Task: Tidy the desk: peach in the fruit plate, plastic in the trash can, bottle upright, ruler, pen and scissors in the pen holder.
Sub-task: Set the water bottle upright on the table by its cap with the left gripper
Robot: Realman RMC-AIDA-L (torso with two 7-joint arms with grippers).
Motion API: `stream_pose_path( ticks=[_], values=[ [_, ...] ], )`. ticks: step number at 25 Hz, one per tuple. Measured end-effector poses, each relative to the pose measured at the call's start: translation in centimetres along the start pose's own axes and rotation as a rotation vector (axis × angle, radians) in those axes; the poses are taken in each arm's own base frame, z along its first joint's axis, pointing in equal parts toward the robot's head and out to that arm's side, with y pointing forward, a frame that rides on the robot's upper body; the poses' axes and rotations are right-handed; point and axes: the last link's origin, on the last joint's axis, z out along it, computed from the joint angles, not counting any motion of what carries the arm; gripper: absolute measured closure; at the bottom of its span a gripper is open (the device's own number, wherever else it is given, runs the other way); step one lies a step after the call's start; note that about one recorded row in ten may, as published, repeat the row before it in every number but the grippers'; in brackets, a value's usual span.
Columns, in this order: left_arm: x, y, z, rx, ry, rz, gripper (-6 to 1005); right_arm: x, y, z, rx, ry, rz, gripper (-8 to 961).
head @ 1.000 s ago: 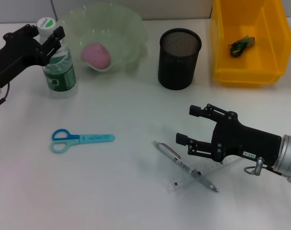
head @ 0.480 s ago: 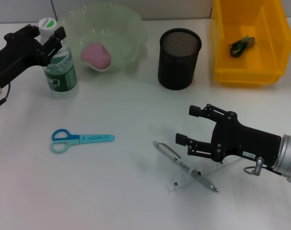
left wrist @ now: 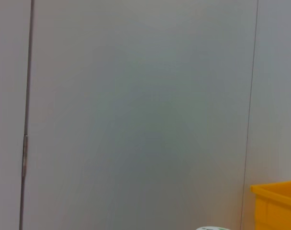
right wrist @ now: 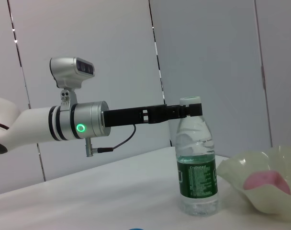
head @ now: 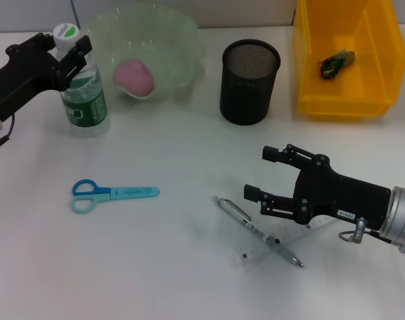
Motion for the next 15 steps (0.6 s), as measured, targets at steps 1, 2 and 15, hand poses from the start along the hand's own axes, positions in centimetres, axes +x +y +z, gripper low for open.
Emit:
stream_pose_path(
  ticks=[1, 2, 15],
  values=[
    [0.03, -0.01, 0.00, 0.001, 0.002, -0.001, 491, 0.00, 0.00, 0.00, 0.000, 0.000, 0.000, 124],
    [0.09, -0.05, -0.06, 0.005, 0.009, -0.004, 490, -0.01, -0.01, 0.00, 0.000, 0.000, 0.000, 124],
    [0.23, 0.11, -0.29, -0.005, 0.027, -0.007, 277, -0.03, -0.03, 0.00, 0.000, 0.000, -0.001, 124]
  ],
)
